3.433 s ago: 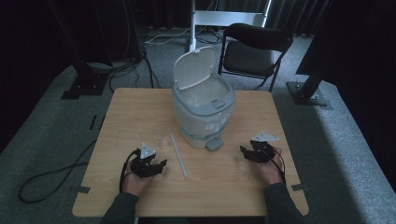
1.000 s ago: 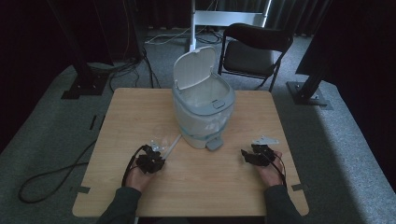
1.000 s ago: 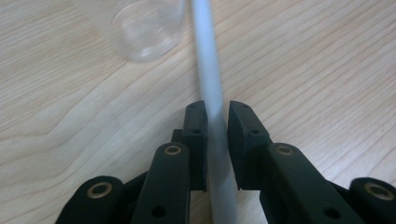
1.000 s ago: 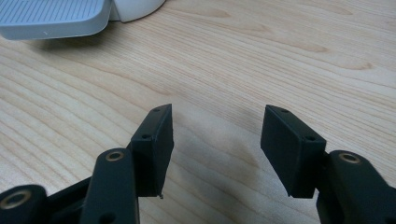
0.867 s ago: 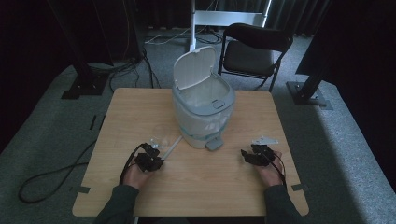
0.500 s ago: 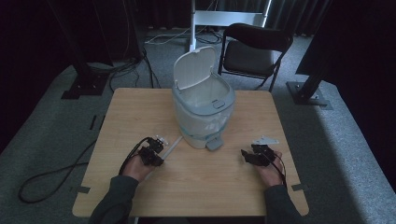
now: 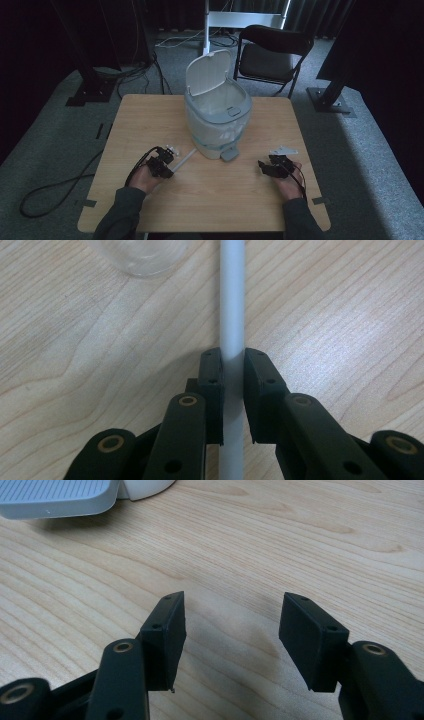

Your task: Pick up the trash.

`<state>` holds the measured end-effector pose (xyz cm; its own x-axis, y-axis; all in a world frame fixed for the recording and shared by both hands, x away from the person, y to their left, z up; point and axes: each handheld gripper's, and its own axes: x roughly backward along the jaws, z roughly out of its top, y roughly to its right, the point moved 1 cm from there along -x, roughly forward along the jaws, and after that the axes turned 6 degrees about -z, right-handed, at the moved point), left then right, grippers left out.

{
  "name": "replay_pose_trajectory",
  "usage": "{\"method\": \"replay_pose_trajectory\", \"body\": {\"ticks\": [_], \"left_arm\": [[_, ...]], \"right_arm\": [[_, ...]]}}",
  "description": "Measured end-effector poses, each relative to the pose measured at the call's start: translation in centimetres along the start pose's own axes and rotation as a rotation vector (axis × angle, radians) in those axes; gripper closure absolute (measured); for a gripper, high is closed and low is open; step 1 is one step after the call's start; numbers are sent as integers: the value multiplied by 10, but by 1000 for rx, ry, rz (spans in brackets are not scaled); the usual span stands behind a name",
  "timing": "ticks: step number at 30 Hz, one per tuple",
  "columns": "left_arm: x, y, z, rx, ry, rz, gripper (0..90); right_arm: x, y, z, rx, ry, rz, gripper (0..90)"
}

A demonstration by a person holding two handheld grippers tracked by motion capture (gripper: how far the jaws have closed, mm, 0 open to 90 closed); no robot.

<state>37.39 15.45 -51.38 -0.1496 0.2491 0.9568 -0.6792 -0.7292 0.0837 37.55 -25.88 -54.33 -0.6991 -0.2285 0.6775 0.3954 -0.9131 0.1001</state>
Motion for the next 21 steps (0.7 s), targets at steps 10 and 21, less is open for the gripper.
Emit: {"method": "replay_pose_trajectory", "body": {"ticks": [10, 21], "left_arm": [[1, 5, -13, 5, 84, -34, 794], [12, 5, -33, 10, 192, -67, 794]], "right_arm": [[1, 1, 0, -9, 2, -1, 437], [0, 1, 0, -5, 0, 0, 437]]}}
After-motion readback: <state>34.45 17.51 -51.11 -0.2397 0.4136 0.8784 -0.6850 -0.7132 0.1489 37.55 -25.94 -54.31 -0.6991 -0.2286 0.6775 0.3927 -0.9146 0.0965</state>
